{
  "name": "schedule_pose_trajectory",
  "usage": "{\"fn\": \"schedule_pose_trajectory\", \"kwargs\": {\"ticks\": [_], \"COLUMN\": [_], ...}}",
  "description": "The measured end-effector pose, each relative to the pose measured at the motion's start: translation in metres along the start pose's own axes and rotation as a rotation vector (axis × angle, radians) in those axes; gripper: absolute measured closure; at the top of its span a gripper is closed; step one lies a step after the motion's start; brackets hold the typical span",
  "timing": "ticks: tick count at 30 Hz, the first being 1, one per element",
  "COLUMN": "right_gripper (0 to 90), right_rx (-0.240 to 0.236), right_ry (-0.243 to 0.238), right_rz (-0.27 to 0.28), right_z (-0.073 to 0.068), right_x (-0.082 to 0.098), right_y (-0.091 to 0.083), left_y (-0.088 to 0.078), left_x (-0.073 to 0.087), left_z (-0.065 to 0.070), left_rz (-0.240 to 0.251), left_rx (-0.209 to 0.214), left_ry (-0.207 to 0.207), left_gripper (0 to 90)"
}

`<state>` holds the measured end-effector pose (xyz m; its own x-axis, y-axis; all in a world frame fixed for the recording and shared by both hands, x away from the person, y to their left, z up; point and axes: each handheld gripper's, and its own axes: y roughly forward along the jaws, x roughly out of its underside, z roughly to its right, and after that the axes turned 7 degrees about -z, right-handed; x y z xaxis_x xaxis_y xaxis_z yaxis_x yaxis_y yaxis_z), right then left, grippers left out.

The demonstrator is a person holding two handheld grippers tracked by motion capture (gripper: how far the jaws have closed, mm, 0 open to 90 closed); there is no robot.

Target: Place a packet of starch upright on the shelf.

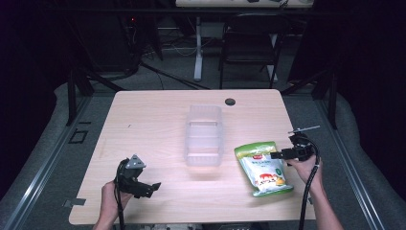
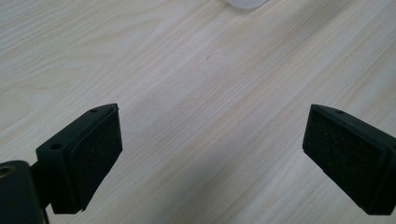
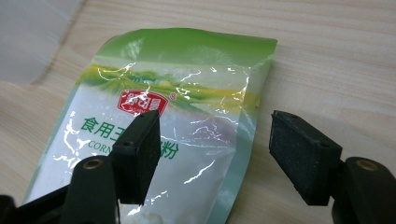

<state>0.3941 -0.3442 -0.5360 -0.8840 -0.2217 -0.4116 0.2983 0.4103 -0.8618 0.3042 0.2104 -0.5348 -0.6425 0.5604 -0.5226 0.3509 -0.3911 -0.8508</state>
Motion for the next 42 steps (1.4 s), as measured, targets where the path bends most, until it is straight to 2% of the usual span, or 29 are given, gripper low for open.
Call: {"fn": "schedule_pose_trajectory", "kwargs": {"ticks": [6,9,13,15,16,17,20,22,24,25,28,29,30,37,42], "right_gripper": [35.0,33.8,33.3,33.3,36.8,36.8,46.0,57.0,67.5,67.5,80.0,81.6,85.1,89.3,89.8], "right_rx": [-0.005,-0.018,-0.029,-0.031,-0.023,-0.023,-0.011,-0.011,-0.008,-0.008,0.001,0.006,0.007,0.016,-0.015], "right_ry": [0.018,0.032,0.024,0.036,0.033,0.033,0.042,0.042,0.052,0.052,0.039,0.038,0.044,0.034,0.032], "right_rz": [-0.019,-0.006,-0.027,-0.033,-0.051,-0.051,-0.062,-0.077,-0.063,-0.063,-0.072,-0.077,-0.064,-0.050,-0.022], "right_z": [0.003,0.004,0.005,0.005,0.005,0.005,0.001,0.001,0.000,0.000,0.001,0.001,0.000,-0.002,-0.004], "right_x": [-0.003,-0.005,-0.006,-0.006,-0.006,-0.006,-0.006,-0.006,-0.005,-0.005,-0.004,-0.005,-0.004,-0.003,-0.003], "right_y": [0.009,0.012,0.014,0.017,0.019,0.019,0.024,0.023,0.020,0.020,0.017,0.016,0.015,0.011,0.006], "left_y": [0.000,0.000,0.000,-0.001,-0.001,-0.001,-0.001,-0.001,-0.003,-0.003,-0.003,-0.002,-0.002,-0.003,-0.003], "left_x": [0.000,0.000,0.000,0.001,0.001,0.001,0.001,0.001,0.001,0.001,0.000,0.000,0.000,0.001,0.001], "left_z": [0.000,0.000,-0.001,0.000,0.000,0.000,0.000,0.000,0.000,0.000,0.001,0.001,0.001,0.000,0.000], "left_rz": [0.000,0.002,-0.002,0.002,0.008,0.008,0.011,0.009,0.010,0.010,0.011,0.010,0.012,0.008,0.009], "left_rx": [0.002,0.000,-0.001,-0.004,-0.007,-0.007,-0.005,-0.009,-0.006,-0.006,-0.004,-0.003,-0.004,-0.001,-0.007], "left_ry": [0.000,0.000,0.002,0.003,0.005,0.005,0.003,0.007,0.008,0.008,0.011,0.012,0.013,0.016,0.017], "left_gripper": [4.9,4.9,4.9,4.9,5.1,5.3,5.5,5.7,5.9,6.0,6.0,6.0,6.0,6.0,6.0]}}
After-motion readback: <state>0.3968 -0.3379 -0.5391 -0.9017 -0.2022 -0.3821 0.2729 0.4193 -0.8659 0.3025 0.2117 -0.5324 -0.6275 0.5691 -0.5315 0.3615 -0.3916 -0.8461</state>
